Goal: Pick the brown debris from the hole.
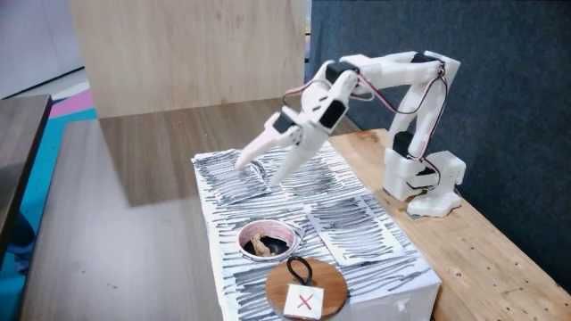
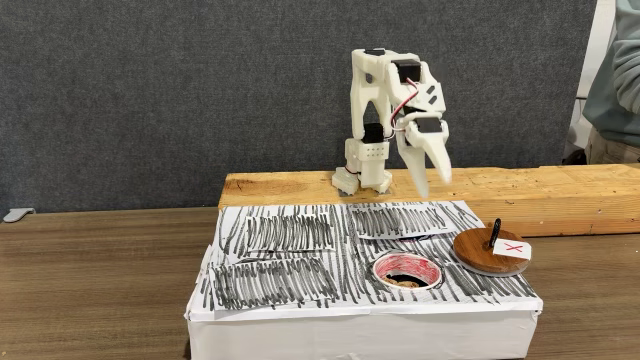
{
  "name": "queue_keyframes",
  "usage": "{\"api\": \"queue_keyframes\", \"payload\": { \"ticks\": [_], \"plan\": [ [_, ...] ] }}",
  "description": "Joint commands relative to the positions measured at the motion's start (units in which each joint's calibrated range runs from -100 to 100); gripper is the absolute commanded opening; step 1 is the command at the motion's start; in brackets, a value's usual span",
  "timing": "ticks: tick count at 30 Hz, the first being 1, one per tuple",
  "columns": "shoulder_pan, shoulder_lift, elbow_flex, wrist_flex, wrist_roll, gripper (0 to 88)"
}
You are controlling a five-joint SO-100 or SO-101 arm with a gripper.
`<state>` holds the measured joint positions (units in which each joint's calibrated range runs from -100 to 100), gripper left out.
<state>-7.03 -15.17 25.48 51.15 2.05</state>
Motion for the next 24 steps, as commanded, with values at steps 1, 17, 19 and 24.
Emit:
{"api": "queue_keyframes", "payload": {
  "ticks": [1, 17, 19, 24],
  "plan": [
    [0.2, 1.6, 0.0, 0.2, -0.3, 32.4],
    [1.0, 11.6, -0.1, -0.4, -0.4, 32.3],
    [2.2, 11.6, -0.1, -0.5, -0.4, 32.3],
    [5.3, 12.5, 0.0, -0.5, -0.4, 32.3]
  ]
}}
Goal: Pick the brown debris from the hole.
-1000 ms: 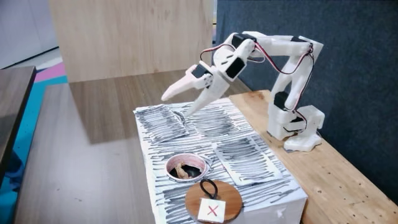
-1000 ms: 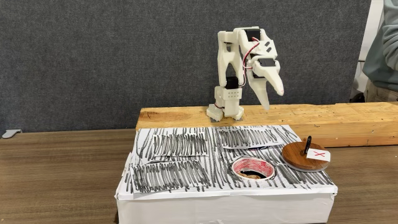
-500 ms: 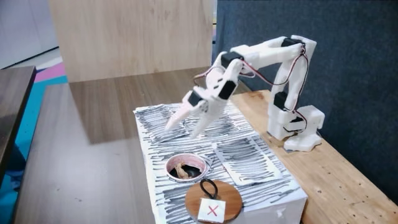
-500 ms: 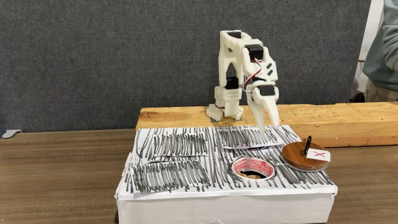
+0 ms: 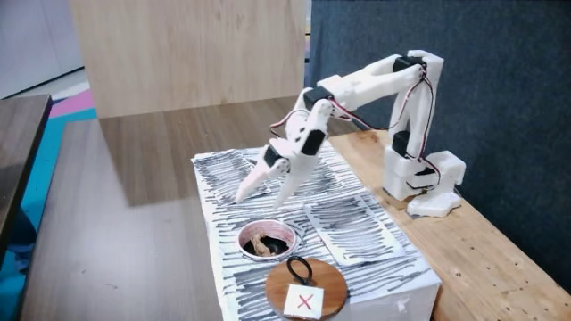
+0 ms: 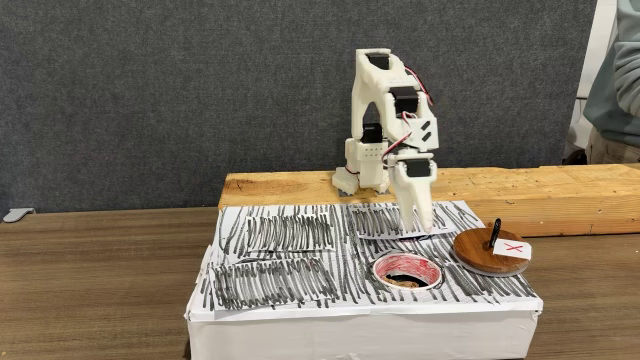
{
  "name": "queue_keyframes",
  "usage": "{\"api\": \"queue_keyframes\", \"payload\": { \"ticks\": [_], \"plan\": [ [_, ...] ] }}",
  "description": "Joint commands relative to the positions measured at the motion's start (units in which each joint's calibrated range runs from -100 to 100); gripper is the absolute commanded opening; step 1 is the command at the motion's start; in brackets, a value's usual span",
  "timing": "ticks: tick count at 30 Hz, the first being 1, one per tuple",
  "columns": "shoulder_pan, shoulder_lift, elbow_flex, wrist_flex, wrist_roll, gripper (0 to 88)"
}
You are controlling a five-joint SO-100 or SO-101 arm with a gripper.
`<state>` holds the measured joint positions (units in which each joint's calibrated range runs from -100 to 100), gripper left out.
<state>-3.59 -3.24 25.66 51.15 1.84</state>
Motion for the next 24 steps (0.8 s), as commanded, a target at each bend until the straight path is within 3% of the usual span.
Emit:
{"api": "queue_keyframes", "payload": {
  "ticks": [1, 24],
  "plan": [
    [2.5, 1.4, -0.2, -0.5, -0.2, 32.3],
    [1.8, 14.8, -1.1, -5.3, -0.2, 32.3]
  ]
}}
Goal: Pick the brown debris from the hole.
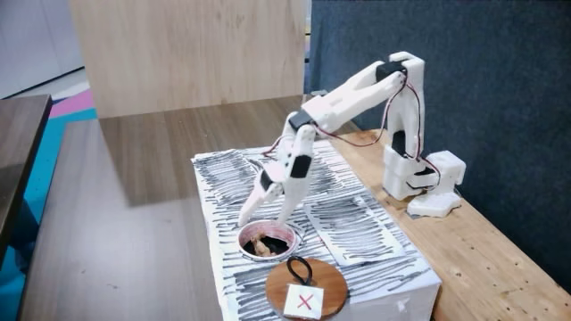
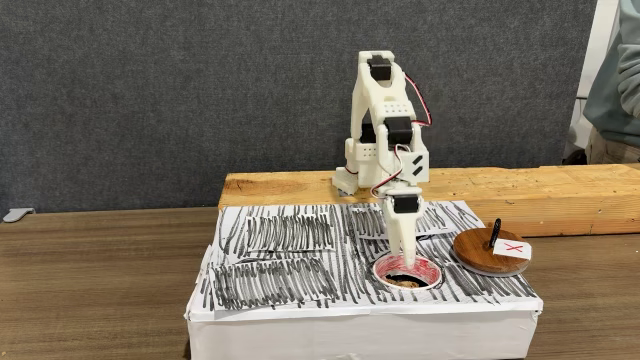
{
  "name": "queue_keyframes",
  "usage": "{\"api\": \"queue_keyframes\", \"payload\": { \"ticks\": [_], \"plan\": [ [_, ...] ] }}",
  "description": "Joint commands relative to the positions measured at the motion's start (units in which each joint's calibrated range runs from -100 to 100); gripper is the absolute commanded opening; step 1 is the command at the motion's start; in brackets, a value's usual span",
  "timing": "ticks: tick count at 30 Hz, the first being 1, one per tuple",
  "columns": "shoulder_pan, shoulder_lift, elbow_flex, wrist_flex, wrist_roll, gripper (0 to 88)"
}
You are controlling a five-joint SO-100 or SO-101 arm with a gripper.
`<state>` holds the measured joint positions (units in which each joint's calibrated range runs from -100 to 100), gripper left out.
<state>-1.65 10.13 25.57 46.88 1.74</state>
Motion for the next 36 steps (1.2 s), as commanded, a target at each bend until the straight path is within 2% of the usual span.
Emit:
{"api": "queue_keyframes", "payload": {
  "ticks": [1, 8, 17, 36],
  "plan": [
    [-0.1, 1.9, -1.0, -1.1, -0.1, 32.3],
    [-0.4, 5.3, -1.1, -1.2, -0.1, 32.3],
    [-0.4, 12.6, -1.1, -7.0, -0.1, 32.3],
    [-0.4, 17.2, -1.2, -7.3, 0.0, 31.6]
  ]
}}
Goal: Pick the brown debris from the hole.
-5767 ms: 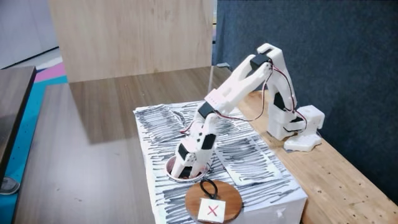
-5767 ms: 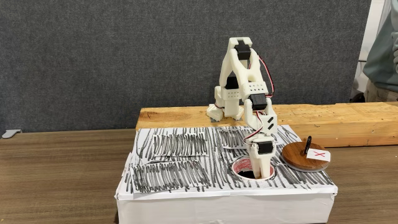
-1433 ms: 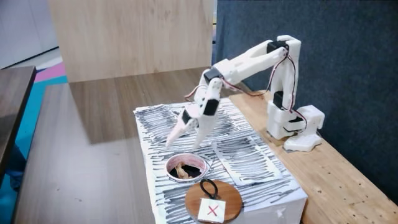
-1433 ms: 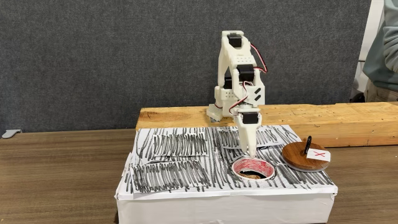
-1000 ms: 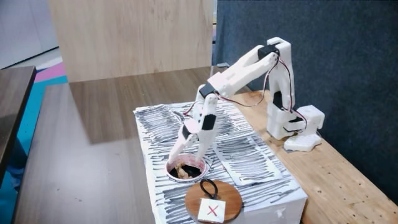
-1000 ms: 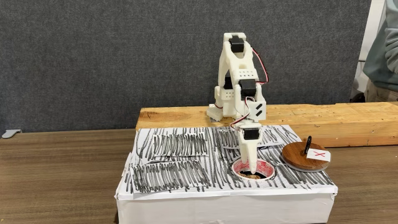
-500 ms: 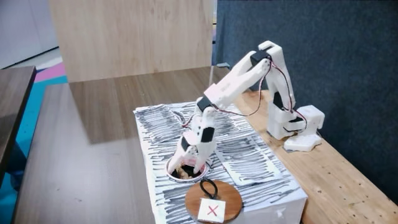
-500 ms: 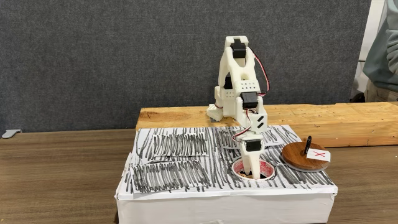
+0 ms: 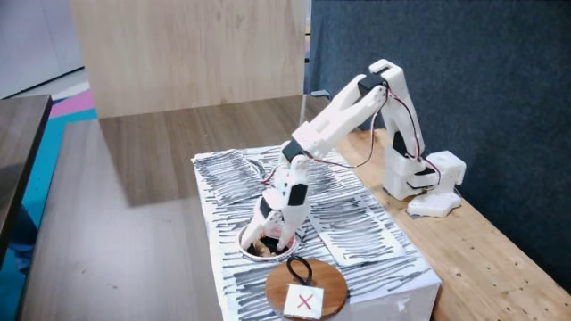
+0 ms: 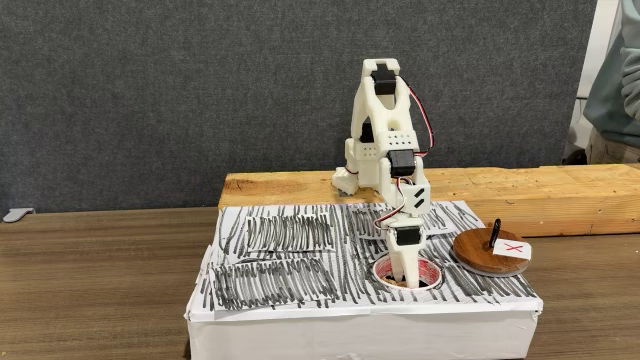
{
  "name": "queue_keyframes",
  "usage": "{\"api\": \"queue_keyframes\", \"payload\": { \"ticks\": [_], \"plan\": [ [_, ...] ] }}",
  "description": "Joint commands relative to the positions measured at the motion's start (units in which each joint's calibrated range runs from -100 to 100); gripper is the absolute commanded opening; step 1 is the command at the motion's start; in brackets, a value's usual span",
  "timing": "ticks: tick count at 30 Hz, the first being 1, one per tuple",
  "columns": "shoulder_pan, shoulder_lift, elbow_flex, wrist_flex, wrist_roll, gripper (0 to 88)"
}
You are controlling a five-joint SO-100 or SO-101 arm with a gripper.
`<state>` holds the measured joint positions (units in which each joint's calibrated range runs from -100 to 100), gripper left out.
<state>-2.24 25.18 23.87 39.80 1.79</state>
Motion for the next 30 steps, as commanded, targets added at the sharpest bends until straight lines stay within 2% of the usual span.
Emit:
{"api": "queue_keyframes", "payload": {
  "ticks": [1, 8, 30],
  "plan": [
    [0.2, 2.1, 0.5, -0.2, 0.0, 30.1],
    [0.3, 2.1, 0.5, -0.2, -0.1, 0.3],
    [0.2, -1.1, 0.5, 0.1, 0.3, 0.9]
  ]
}}
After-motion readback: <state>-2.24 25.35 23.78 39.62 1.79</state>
